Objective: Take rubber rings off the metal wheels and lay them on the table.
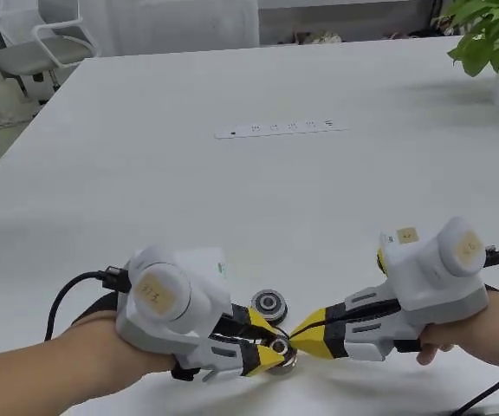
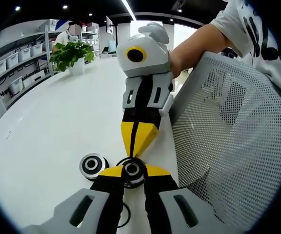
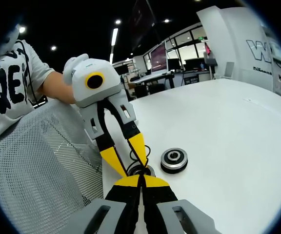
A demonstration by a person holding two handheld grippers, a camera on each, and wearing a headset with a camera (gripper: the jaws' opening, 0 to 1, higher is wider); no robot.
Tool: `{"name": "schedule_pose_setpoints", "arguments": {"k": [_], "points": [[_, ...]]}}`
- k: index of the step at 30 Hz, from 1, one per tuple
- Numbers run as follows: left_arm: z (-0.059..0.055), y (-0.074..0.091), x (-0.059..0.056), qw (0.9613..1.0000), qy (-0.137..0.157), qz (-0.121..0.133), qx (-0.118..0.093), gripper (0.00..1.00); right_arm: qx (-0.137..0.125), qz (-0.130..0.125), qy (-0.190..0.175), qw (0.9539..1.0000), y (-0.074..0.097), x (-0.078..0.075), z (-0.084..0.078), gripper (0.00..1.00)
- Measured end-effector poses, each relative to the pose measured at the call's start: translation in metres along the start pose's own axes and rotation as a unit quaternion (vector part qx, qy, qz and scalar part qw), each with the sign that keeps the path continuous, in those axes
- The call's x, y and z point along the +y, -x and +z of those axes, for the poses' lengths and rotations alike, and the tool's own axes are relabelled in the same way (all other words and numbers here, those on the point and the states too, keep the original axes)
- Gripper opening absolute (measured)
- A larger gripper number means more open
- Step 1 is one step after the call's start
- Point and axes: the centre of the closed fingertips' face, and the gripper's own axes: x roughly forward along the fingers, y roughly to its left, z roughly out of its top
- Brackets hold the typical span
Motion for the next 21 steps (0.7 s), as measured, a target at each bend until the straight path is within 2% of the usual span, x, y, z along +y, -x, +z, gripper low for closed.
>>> {"name": "schedule_pose_setpoints", "arguments": {"k": [5,15,21], "points": [[0.001,0.004,-0.002,1.0000,-0.009,-0.001,0.004,0.12,0.001,0.000,0.001,1.0000,0.001,0.000,0.000,0.00],[0.004,0.014,-0.002,1.0000,-0.001,-0.004,0.001,0.19,-0.003,0.001,-0.002,1.0000,0.003,0.001,0.002,0.00],[0.011,0.024,-0.003,0.9997,0.014,0.001,-0.019,0.24,-0.005,0.002,-0.004,1.0000,0.004,0.001,0.003,0.00]]}}
